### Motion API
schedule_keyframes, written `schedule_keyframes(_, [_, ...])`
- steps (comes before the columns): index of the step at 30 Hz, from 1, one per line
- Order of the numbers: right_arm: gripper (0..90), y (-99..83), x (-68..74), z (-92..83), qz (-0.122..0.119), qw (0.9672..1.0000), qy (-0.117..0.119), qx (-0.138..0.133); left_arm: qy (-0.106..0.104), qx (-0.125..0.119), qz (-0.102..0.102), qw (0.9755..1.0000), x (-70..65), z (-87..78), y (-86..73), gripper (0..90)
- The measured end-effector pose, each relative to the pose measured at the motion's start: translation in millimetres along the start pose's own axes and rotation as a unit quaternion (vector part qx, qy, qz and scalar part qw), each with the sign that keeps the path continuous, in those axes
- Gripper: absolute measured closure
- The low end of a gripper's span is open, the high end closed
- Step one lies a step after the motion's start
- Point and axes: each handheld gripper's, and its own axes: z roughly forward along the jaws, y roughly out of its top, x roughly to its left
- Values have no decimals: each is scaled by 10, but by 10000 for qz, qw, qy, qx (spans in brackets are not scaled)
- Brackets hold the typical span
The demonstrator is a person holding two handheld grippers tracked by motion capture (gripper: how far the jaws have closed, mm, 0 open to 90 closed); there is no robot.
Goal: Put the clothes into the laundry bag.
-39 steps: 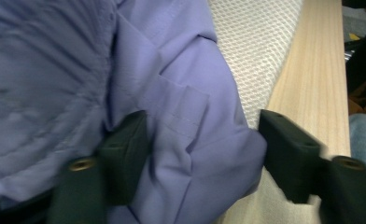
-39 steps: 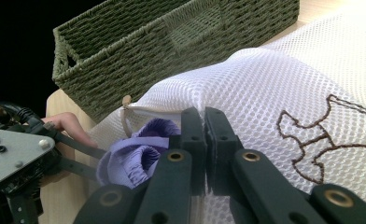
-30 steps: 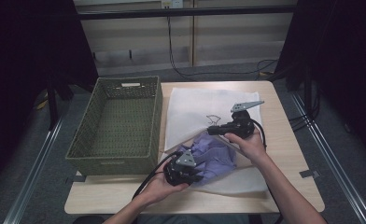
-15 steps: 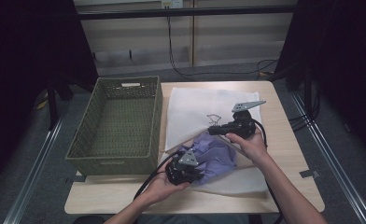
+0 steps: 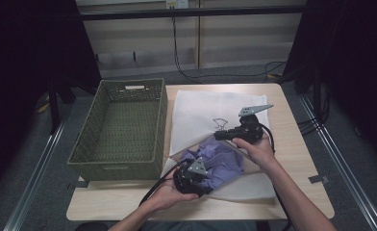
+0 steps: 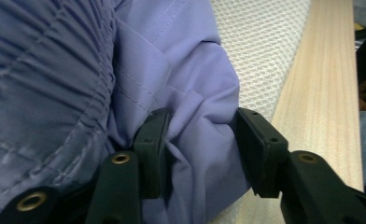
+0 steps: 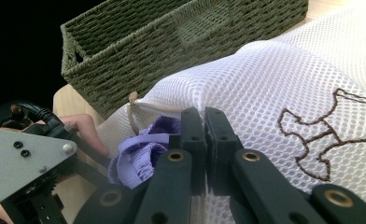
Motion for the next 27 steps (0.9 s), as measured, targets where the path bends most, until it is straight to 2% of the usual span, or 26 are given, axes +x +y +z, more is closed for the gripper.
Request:
schedule_keyframes(3, [880,3,10,-5,-16,10000,20,-14,117,8,-182,9998,44,2,17,778])
schedule_keyframes(4, [880,5,16,-5,-18,10000,18,-12,70,123,-150,9998,72,-10,43,798])
schedule_keyframes(5, [880,9,18,-7,-19,10000,15,-12,98,71,-177,9998,86,-10,61,820])
schedule_keyframes(6, [880,11,20,-10,-15,10000,12,-16,155,54,-232,9996,102,2,71,828])
schedule_keyframes(8, [880,14,20,-13,-42,10000,19,-8,123,53,-311,9994,132,17,87,836])
schedule_keyframes(9, [879,12,18,-13,-35,10000,13,-12,133,173,-217,9995,151,2,102,838])
schedule_keyframes(10, [879,10,15,-12,-5,10000,31,-25,141,103,-344,9993,131,10,109,838])
schedule_keyframes(11, [879,9,17,-7,10,10000,43,-21,100,43,-325,9994,127,11,117,840])
schedule_keyframes(12, [879,8,19,0,-7,10000,48,-8,153,72,-292,9994,122,2,129,840])
schedule_keyframes(13, [879,6,19,6,-10,10000,53,-1,163,-56,-309,9994,119,11,131,840])
schedule_keyframes(14, [879,3,17,11,-20,10000,57,5,152,-3,-302,9994,127,-5,140,840])
schedule_keyframes(15, [879,3,18,13,-17,10000,55,11,181,123,-181,9996,151,-27,150,840])
schedule_keyframes(16, [878,2,19,12,-11,10000,60,10,163,17,-313,9994,148,-21,151,840])
schedule_keyframes(17, [878,3,19,9,-15,10000,58,5,201,-18,-254,9995,167,-23,151,840])
schedule_keyframes(18, [879,3,19,5,-11,10000,52,-3,136,-28,-359,9993,173,-33,169,839])
schedule_keyframes(19, [879,4,16,1,2,10000,53,-5,196,-97,-380,9990,164,-30,192,840])
schedule_keyframes(20, [879,3,10,0,2,10000,55,-11,243,25,-254,9994,169,-48,221,840])
schedule_keyframes(21, [879,1,7,-1,12,10000,52,-6,248,-90,-347,9990,158,-35,236,840])
schedule_keyframes(22, [879,-2,4,0,8,10000,48,-3,260,-54,-268,9993,176,-41,244,840])
schedule_keyframes(23, [879,-4,5,1,19,10000,45,2,261,-128,-273,9992,195,-30,233,841])
schedule_keyframes(24, [879,-6,8,1,15,10000,44,8,252,-48,-301,9992,217,-46,233,841])
schedule_keyframes(25, [879,-7,9,1,-7,10000,42,5,265,-121,-403,9988,222,-45,223,841])
schedule_keyframes(26, [879,-6,10,0,-24,10000,42,0,271,-121,-346,9990,237,-60,219,841])
schedule_keyframes(27, [878,-5,9,-3,-26,10000,52,-6,326,-171,-385,9986,236,-72,217,841])
